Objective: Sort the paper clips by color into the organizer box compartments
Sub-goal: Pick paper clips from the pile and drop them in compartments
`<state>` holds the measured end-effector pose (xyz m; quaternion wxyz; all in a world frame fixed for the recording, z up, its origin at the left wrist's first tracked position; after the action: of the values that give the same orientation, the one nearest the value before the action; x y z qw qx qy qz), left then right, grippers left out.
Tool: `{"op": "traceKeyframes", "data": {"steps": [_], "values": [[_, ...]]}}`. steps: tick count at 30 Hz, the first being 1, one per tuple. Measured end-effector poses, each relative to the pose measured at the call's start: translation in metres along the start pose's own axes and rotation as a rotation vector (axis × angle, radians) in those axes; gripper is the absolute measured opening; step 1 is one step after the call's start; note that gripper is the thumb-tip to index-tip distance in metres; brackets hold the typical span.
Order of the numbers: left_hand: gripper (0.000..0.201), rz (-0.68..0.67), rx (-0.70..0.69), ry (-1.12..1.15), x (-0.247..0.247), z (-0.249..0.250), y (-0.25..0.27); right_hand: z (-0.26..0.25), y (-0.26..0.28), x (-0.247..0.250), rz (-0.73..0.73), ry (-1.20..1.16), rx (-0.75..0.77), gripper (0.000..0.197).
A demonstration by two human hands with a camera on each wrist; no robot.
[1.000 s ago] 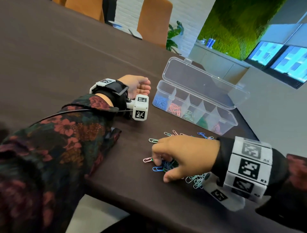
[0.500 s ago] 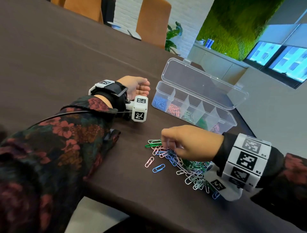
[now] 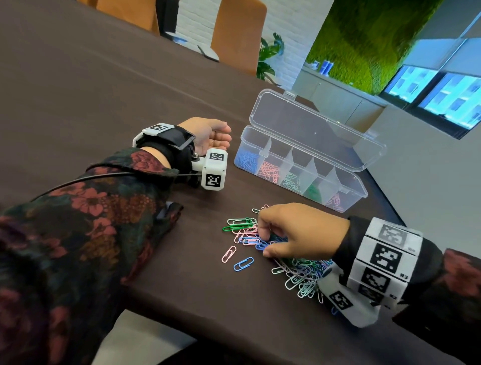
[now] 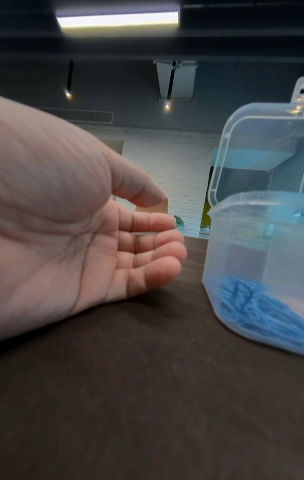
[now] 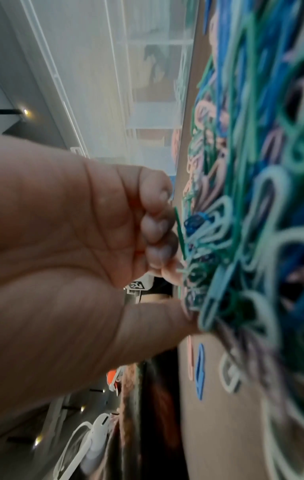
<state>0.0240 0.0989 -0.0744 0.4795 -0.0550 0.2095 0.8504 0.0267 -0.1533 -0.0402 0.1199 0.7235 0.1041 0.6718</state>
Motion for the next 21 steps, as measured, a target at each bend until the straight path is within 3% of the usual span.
{"op": "traceKeyframes", "data": {"steps": [5,11,16,21], "values": [[0.019,0.001,0.006,0.007,0.0,0.0,0.001,0.004,-0.002,0.003,0.029,0.0,0.017,0.009],[0.019,0.004,0.005,0.015,0.0,0.0,0.002,0.022,-0.003,0.008,0.15,-0.091,-0.054,0.018],[0.019,0.003,0.006,0.012,-0.001,0.0,0.001,0.038,0.001,0.016,0.28,-0.627,-0.14,0.02],[0.02,-0.002,0.001,0.006,0.0,0.0,0.0,0.046,0.004,0.016,0.559,-1.258,-0.197,0.025]]}}
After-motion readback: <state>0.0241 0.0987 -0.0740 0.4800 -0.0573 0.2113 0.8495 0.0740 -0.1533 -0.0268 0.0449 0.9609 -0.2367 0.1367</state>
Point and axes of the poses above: each hand's wrist, its own y-axis away from the middle knuckle, its own x-axis out of the back of the hand, z = x × y, the point moved 2 cm from there along -y, towards the middle knuckle, and after that the axes turned 9 degrees about x, right-handed, at the moved point
